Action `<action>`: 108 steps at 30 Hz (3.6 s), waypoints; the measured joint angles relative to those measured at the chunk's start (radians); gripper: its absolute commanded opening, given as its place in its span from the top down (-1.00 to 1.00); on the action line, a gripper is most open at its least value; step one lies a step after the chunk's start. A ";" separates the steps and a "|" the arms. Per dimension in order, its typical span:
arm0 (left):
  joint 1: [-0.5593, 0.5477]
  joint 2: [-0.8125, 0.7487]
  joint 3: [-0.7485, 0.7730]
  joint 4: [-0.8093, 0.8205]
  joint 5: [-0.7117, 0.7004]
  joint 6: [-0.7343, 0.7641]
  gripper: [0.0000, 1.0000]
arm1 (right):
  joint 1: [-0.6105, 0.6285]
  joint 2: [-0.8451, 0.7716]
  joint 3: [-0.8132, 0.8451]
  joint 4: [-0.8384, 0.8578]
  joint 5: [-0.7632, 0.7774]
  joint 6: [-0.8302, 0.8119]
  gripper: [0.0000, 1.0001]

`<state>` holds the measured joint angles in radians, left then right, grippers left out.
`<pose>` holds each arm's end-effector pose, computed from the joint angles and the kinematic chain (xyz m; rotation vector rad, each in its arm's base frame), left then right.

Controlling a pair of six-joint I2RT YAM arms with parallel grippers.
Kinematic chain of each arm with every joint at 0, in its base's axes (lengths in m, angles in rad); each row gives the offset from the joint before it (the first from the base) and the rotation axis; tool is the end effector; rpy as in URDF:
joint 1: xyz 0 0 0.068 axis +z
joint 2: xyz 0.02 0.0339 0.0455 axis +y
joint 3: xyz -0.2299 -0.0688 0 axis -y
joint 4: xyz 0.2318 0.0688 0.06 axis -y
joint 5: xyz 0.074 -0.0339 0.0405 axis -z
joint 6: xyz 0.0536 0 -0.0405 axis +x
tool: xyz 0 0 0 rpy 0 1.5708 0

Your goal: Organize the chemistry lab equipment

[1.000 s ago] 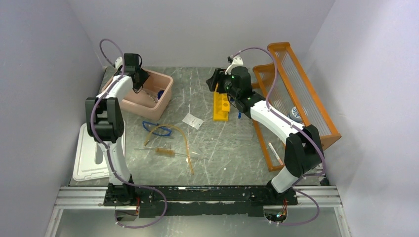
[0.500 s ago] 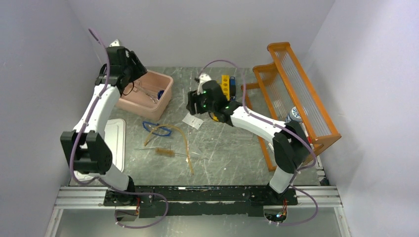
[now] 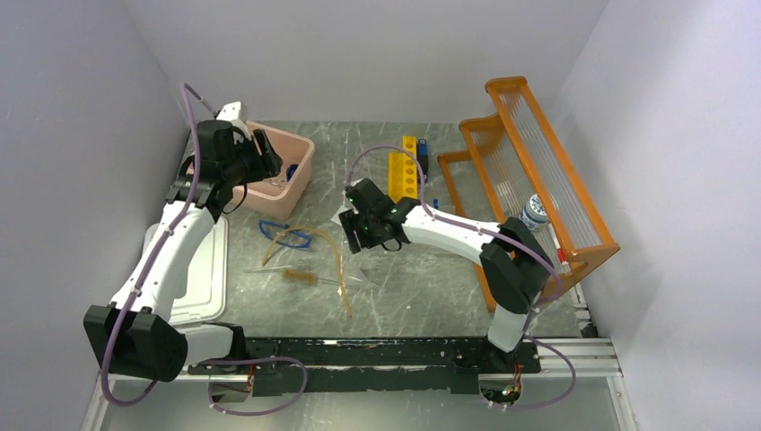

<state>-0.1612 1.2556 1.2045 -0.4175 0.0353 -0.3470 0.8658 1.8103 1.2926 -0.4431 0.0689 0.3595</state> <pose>0.2930 -0.0496 0.3225 -0.1686 2.0506 -0.3530 0.2482 0.2860 0.1698 -0.6182 2.5012 0.3938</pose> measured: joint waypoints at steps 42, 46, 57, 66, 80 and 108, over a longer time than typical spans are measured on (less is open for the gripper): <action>-0.083 -0.068 -0.269 0.133 0.407 -0.053 -0.36 | 0.078 -0.134 -0.436 0.381 -0.076 -0.233 1.00; -0.087 -0.049 -0.288 0.164 0.449 -0.085 -0.38 | 0.053 -0.155 -0.436 0.408 -0.115 -0.202 1.00; -0.088 0.000 -0.117 0.175 0.522 -0.124 -0.44 | -0.172 -0.256 -0.363 0.568 -0.391 -0.047 1.00; -0.092 0.037 -0.143 0.356 0.702 -0.267 -0.33 | -0.196 -0.219 -0.198 0.572 -0.606 -0.076 1.00; -0.117 0.131 -0.067 0.201 0.743 0.029 0.27 | -0.197 -0.155 -0.117 0.475 -0.691 -0.148 1.00; 0.038 0.306 0.290 0.008 0.341 0.227 0.90 | -0.333 -0.150 -0.010 0.465 -0.520 -0.130 -0.30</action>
<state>-0.1234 1.5612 1.4940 -0.4091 0.3763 -0.1204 0.5323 1.6600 1.2831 0.0219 -0.4515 0.2298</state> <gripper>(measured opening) 0.080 0.651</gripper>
